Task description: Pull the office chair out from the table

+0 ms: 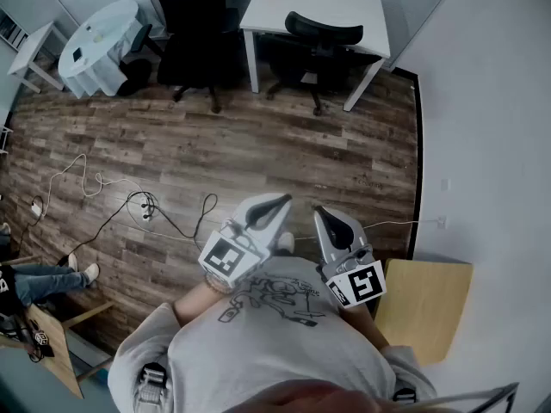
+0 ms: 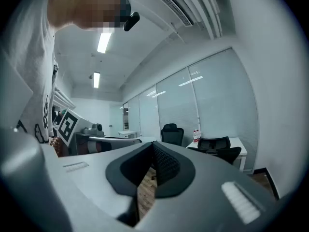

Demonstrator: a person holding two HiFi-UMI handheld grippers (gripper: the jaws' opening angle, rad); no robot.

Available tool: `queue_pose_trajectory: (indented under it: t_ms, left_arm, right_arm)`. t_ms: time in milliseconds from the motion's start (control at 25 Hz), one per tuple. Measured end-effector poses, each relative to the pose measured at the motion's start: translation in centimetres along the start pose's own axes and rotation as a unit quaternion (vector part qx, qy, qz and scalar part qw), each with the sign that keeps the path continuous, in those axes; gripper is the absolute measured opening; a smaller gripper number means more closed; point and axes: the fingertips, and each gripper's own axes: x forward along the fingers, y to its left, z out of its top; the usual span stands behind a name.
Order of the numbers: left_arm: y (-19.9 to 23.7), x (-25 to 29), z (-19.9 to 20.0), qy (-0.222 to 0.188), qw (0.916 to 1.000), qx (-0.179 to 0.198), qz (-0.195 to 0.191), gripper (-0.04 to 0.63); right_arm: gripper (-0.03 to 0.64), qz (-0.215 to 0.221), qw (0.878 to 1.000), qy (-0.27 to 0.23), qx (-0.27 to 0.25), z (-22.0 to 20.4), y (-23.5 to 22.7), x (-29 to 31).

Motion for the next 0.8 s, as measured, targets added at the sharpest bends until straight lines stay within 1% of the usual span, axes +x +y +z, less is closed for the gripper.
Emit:
queue_pose_trajectory:
  t_ms: [120,320,640,720,800]
  left_arm:
    - [0.5,-0.1,-0.2,0.002,1.0000,0.009,0.000,0.002]
    - [1.1,-0.3,0.2,-0.004,1.0000,-0.004,0.001,0.002]
    - [2.5,-1.5,-0.1,-0.004,0.9999,0.009,-0.005,0.002]
    - [2.8,-2.1,0.0,-0.005,1.0000,0.004,-0.006,0.002]
    - [3.2,-2.7,-0.1,-0.003,1.0000,0.002,-0.004,0.002]
  right_arm:
    - [0.008,-0.001,1.000,-0.001,0.000,0.0,0.0,0.4]
    - [0.008,-0.005,1.000,-0.001,-0.002,0.0,0.1,1.1]
    - [0.008,-0.006,1.000,0.013,-0.011,-0.5,1.2,2.6]
    - [0.006,-0.008,1.000,0.016,-0.013,-0.8,1.6,3.0]
    - [0.006,-0.001,1.000,0.005,-0.009,-0.7,2.2,3.3]
